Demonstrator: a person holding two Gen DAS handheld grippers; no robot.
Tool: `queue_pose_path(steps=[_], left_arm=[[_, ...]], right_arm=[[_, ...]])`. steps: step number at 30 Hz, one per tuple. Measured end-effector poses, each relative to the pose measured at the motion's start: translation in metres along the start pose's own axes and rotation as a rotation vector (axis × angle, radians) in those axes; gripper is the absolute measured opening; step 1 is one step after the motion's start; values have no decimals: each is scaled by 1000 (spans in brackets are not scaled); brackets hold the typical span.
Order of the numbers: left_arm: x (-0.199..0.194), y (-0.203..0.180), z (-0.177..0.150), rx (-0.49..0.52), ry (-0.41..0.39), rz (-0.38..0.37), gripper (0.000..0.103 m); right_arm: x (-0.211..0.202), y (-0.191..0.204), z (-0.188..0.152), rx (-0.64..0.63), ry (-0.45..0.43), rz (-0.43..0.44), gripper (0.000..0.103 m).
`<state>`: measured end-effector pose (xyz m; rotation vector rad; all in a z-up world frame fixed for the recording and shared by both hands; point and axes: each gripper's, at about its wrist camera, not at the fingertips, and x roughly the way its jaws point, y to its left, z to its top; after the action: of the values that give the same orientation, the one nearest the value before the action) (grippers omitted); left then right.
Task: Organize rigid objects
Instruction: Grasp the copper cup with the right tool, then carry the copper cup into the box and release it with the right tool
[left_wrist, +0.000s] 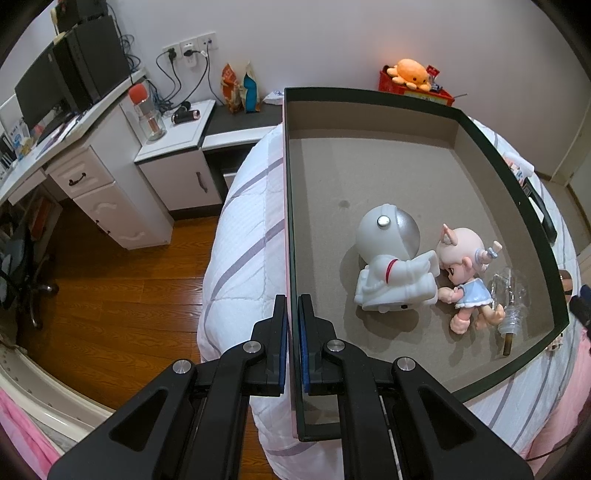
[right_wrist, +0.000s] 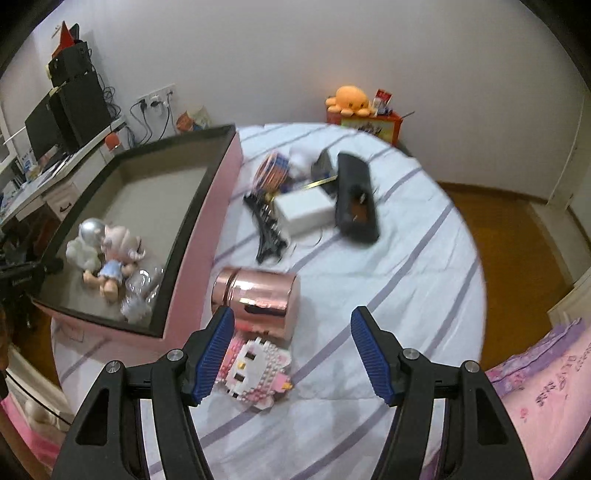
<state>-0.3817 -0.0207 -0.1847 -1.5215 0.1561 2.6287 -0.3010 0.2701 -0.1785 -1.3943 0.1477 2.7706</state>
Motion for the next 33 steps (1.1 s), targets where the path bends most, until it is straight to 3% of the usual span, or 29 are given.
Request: queue_pose_path(steps=[10, 14, 17, 24, 33], left_arm=[[1, 0, 2, 2, 3, 3, 5], [3, -1, 2, 2, 8, 2, 5], [3, -2, 2, 4, 8, 3, 5], [2, -1, 2, 6, 10, 4, 5], [2, -1, 2, 8, 10, 4, 5]], right_arm=[[24, 11, 4, -25, 35, 60, 67], [29, 6, 3, -11, 32, 50, 68], [27, 0, 4, -2, 16, -20, 68], [38, -6, 8, 48, 8, 30, 68], [33, -4, 12, 21, -27, 66, 59]])
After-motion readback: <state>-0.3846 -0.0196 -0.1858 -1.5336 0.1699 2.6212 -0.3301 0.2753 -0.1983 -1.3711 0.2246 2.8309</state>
